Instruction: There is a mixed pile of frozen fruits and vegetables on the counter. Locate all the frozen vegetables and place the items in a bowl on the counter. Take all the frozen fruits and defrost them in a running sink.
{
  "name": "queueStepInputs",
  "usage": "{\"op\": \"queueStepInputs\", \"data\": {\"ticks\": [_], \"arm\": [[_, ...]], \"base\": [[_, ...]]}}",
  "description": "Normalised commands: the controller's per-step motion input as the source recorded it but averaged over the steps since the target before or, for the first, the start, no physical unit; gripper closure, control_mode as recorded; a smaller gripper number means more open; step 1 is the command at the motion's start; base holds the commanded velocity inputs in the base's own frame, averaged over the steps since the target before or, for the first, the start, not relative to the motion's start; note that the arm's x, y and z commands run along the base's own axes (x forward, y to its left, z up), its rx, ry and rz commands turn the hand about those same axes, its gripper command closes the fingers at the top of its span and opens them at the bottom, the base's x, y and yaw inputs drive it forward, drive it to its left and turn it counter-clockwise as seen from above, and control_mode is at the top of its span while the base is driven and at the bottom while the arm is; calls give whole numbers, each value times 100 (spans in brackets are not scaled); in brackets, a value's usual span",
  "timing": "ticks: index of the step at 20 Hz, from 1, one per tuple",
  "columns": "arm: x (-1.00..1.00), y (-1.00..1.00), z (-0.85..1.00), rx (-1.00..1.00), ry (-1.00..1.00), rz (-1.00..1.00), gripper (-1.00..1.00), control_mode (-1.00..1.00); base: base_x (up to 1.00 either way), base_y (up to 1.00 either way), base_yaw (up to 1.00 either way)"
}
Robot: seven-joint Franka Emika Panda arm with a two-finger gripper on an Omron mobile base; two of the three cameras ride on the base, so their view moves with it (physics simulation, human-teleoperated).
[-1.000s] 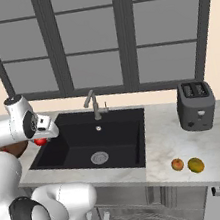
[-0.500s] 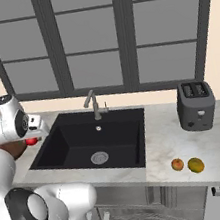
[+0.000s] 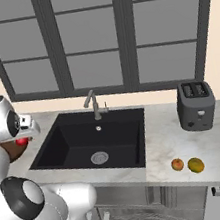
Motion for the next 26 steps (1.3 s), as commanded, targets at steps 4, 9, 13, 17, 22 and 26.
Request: {"op": "queueStepInputs", "data": {"ticks": [4, 9, 13, 17, 22, 26], "arm": [[7, 41, 0, 0, 1, 7, 100, -100], [10, 35, 0, 0, 1, 6, 100, -100], [13, 31, 0, 0, 2, 4, 100, -100], [22, 28, -8, 0, 2, 3, 100, -100], [20, 29, -10, 0, 2, 2, 100, -100], [14, 29, -14, 0, 2, 2, 100, -100]], "base": [[0, 0, 0], [0, 0, 0], [0, 0, 0], [0, 0, 0], [0, 0, 0], [0, 0, 0]]}}
